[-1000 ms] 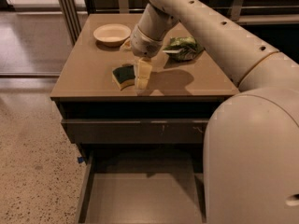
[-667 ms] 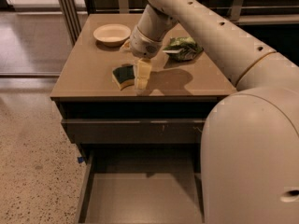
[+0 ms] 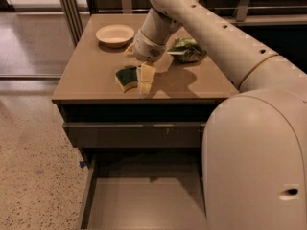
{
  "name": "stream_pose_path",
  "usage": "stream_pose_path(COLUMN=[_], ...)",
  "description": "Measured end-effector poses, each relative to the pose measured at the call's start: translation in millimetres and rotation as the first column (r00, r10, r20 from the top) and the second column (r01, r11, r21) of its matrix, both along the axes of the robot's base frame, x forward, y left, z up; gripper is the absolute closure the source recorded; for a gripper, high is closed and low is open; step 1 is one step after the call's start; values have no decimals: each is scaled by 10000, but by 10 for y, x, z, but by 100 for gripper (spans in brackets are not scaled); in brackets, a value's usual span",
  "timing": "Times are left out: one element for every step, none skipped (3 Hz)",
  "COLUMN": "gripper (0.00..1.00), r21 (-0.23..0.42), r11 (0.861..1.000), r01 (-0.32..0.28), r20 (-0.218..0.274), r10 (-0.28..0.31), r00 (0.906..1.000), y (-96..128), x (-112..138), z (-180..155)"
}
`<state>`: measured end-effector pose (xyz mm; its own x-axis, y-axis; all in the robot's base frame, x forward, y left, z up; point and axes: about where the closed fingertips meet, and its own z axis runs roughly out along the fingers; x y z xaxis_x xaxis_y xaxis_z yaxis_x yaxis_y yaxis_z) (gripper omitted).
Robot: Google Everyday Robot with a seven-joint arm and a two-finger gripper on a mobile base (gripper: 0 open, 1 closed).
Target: Place sponge into middle drawer
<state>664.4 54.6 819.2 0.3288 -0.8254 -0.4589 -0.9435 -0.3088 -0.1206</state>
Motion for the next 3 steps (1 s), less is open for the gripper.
stream_pose_path(gripper=[0, 27, 58], r21=[0, 0, 0], r11=[10000, 10000, 10000], r01=[-2, -2, -2], r20=[-8, -8, -8], r10=[2, 2, 2], r00=[10000, 10000, 10000], y=[1, 1, 1], x=[0, 0, 0], z=[-3, -3, -3])
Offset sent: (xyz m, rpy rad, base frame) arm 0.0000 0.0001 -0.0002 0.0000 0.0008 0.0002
